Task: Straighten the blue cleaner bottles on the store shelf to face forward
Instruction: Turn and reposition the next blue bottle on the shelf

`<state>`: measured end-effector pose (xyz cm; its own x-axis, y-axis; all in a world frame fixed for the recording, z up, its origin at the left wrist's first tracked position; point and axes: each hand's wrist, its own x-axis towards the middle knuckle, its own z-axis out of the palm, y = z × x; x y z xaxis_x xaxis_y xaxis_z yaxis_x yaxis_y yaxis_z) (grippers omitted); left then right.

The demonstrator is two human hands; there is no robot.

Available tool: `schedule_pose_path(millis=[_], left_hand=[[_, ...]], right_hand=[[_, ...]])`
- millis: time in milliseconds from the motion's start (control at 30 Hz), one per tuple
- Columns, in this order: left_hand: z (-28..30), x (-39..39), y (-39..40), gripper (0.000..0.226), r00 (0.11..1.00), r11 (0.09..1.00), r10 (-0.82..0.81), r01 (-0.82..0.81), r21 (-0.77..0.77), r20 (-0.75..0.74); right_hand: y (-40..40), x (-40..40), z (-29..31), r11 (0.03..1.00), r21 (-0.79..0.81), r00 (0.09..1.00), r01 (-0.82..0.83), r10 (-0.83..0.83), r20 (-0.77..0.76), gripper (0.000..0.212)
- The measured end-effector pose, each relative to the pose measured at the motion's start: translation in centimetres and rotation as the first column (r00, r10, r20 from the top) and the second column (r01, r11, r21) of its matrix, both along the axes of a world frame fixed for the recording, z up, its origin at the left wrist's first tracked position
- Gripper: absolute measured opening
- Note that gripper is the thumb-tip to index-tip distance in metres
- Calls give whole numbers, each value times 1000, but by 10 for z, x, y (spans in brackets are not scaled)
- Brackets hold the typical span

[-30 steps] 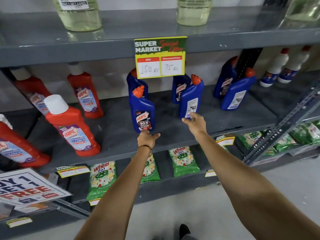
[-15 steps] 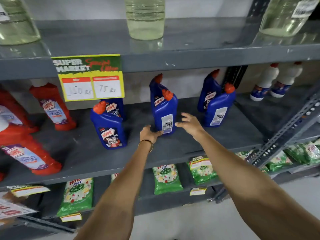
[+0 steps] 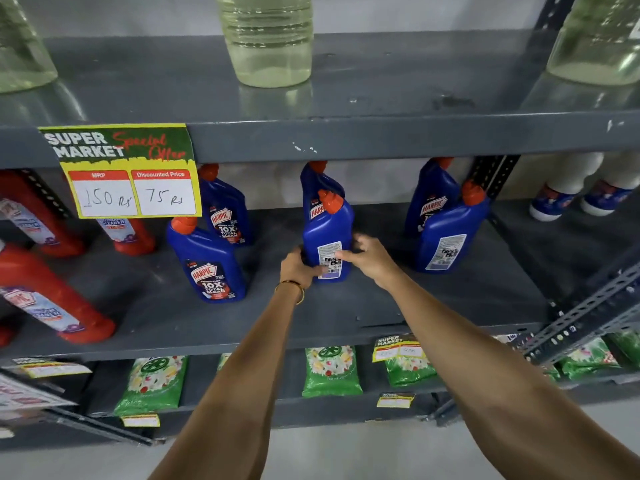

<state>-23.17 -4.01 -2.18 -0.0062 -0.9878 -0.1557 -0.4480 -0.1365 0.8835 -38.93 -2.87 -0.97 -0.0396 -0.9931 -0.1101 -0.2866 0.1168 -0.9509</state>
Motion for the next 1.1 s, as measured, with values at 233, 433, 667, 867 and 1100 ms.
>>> schedule_pose_path(millis=[233, 433, 667, 867, 1100], left_hand=[[0, 8, 8, 67, 996, 999, -49, 47, -24, -71], [1, 6, 21, 49, 983, 996, -35, 20, -89, -178], [5, -8, 38, 50, 987, 976, 67, -95, -197, -144], [9, -18, 51, 48, 980, 944, 184, -155, -292, 76], [12, -5, 50, 49, 999, 938, 43, -29, -345, 32]], right_hand=[[7, -5, 5, 996, -4, 996, -84, 83, -20, 39], [18, -17, 23, 988, -1, 988, -153, 153, 3, 42], [25, -19, 29, 995, -57, 996, -82, 83, 24, 46], [27, 4, 27, 997, -79, 997, -26, 31, 66, 87], [23, 12, 37, 997, -75, 999, -6, 9, 36, 89]])
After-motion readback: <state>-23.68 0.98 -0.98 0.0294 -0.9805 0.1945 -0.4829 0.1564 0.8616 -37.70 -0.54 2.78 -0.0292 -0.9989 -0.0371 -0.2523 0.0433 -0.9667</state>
